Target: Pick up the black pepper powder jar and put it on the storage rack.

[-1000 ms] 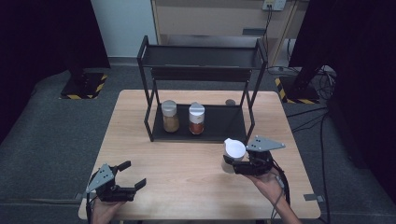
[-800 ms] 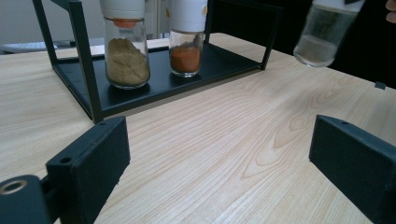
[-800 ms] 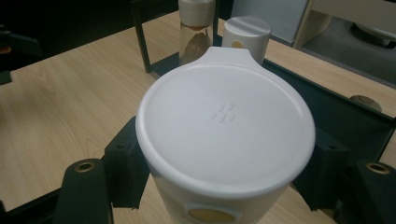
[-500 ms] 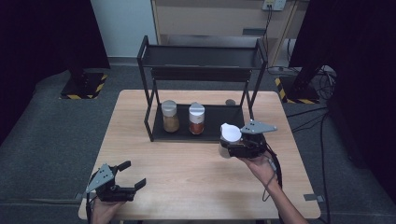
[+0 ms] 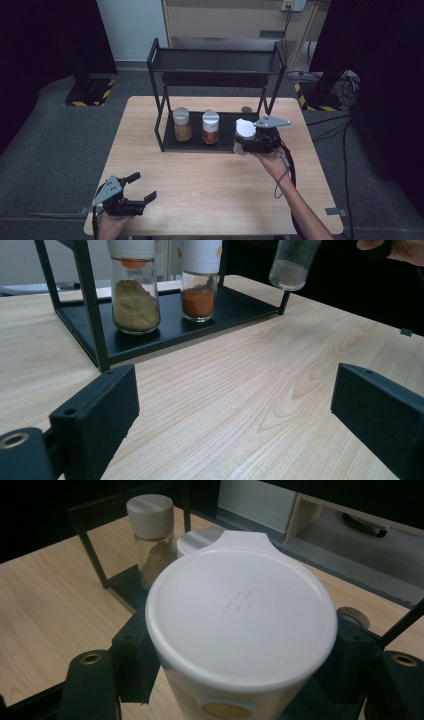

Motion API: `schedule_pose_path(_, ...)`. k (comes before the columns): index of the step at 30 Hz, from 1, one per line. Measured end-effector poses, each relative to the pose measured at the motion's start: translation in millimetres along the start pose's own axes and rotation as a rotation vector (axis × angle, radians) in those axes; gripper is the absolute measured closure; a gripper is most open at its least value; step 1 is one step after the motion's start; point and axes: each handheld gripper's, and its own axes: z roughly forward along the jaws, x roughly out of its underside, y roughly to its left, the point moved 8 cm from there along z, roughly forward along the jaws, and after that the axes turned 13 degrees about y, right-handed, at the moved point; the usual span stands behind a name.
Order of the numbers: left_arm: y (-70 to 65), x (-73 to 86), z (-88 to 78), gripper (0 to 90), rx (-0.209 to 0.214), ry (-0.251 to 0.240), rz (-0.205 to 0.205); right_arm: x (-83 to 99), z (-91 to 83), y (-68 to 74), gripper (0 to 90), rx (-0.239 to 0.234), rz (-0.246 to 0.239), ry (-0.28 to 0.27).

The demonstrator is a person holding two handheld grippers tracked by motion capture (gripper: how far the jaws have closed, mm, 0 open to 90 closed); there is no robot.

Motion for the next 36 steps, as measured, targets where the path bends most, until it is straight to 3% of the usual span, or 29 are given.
schedule_pose_path(11,0.2,0.1,0.4,4.3,0.0,0.002,0.0,-16.2,24.0,-12.4,31.1,0.011,-0.013,0.002)
schedule_pose_path(23,1.2,0.6,0.1,4.3,0.003,0.0,-0.006,-24.3,55.6,-19.4,31.1,0.029,0.011,0.013)
schedule_pose_path(36,2.0,1.0,0.2,4.3,0.007,-0.003,-0.008,-16.6,86.5,-31.6,31.1,0.06,0.043,0.035)
